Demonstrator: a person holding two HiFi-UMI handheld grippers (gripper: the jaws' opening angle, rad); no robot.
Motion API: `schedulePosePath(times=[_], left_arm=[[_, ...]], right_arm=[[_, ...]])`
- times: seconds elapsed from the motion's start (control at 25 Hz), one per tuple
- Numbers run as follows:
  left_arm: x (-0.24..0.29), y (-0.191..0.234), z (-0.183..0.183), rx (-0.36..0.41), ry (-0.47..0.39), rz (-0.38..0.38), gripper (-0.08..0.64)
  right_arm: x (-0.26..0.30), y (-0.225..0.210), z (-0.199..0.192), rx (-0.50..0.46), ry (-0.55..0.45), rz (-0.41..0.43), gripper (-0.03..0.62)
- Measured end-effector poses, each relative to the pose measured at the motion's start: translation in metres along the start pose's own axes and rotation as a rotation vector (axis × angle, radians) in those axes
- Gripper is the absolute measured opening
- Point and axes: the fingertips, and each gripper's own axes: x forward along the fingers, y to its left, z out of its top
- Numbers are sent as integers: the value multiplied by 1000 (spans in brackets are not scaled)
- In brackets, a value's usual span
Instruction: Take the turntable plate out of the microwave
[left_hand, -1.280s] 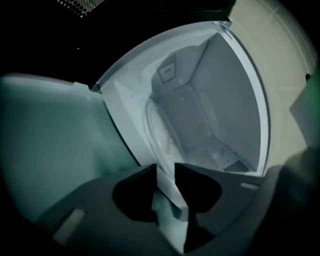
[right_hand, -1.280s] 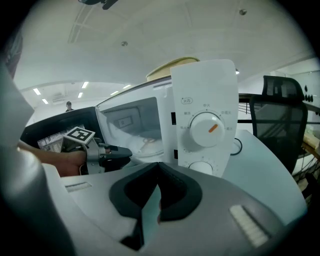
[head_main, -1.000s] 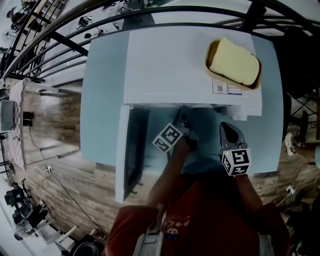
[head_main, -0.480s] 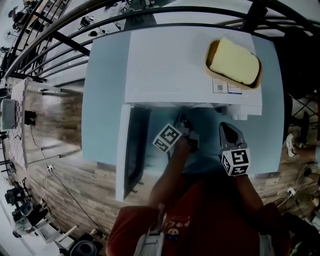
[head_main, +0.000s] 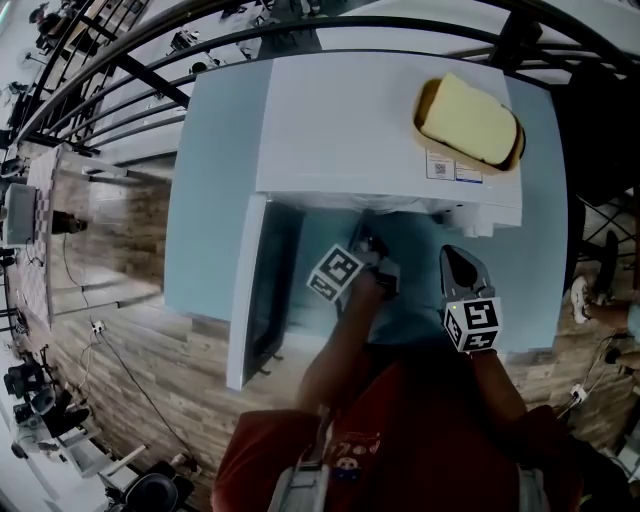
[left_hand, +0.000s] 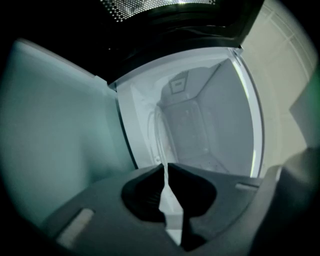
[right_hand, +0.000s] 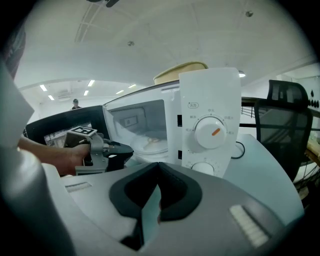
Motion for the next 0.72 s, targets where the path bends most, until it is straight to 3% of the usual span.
schedulePosePath(times=[0.24,0.72], left_arm=[[-32,15,-11,-66,-47,18,14],[-74,18,-25,-63,-92,11,16]], right_arm=[[-6,3,-2,-6,-5,21,0],[-21,18,-3,-29,-20,80,0]])
